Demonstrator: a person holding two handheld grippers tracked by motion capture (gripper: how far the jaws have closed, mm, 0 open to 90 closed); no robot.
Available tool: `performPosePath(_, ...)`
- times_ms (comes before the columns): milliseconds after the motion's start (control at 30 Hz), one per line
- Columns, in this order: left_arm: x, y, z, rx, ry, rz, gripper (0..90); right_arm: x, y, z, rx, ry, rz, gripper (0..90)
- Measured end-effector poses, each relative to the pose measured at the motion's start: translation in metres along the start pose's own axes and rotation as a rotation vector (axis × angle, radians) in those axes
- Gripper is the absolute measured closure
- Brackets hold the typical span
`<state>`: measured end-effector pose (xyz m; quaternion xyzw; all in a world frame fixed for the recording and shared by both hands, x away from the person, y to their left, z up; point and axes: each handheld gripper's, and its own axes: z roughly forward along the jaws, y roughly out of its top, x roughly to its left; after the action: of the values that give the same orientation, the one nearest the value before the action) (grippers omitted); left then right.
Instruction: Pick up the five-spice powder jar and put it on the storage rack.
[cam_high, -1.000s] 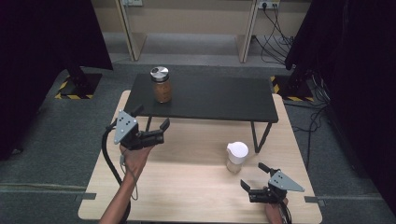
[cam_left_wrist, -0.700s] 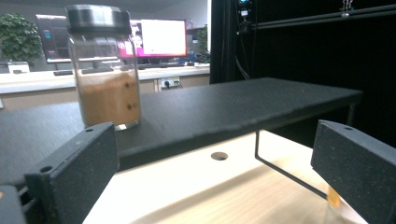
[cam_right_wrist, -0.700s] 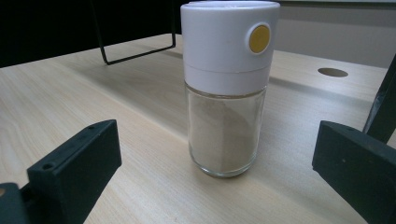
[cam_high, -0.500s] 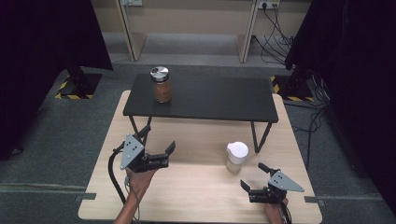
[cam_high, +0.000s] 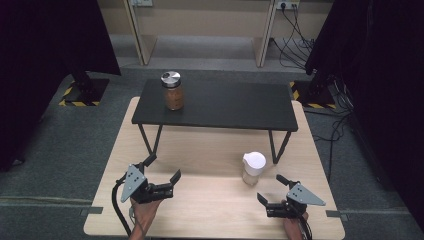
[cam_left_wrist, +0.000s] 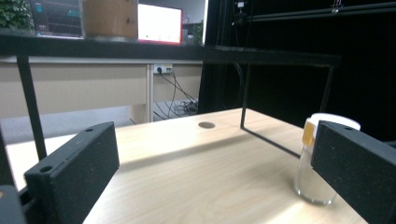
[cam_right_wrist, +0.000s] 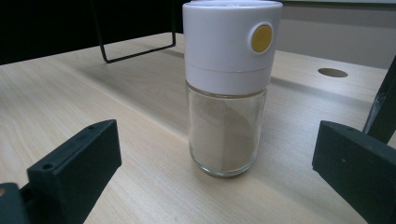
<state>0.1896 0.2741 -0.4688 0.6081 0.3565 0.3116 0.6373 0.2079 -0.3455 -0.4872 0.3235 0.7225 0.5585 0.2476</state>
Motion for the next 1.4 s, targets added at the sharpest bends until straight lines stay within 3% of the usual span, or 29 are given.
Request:
performPosePath(167,0.000,-0.017,-0.001,0.038,-0.004,0.043,0.0,0.000,0.000,0.000,0.000,0.000,-0.001,1.1)
performPosePath(500,0.000,-0.041,-0.002,0.071,-0.004,0.018,0.0,0.000,0.000,0.000,0.001,-0.002,-0.001,1.1)
performPosePath(600,-0.003,-0.043,-0.003,0.080,0.000,0.000,0.0,0.000,0.000,0.000,0.002,-0.002,-0.002,1.1)
performPosePath(733,-0.005,-0.046,-0.005,0.093,0.006,0.004,0.3,0.000,0.000,0.000,0.001,-0.001,-0.001,1.1)
performPosePath(867,-0.003,-0.050,-0.009,0.096,0.027,-0.026,0.1,0.000,0.000,0.000,0.002,0.002,-0.003,1.1)
performPosePath(1000,-0.001,-0.053,-0.011,0.098,0.037,-0.028,0.2,0.000,0.000,0.000,0.001,0.003,-0.002,1.1)
performPosePath(1400,0.002,-0.055,-0.011,0.103,0.022,-0.046,0.1,-0.003,-0.001,0.000,-0.003,0.010,0.008,1.1)
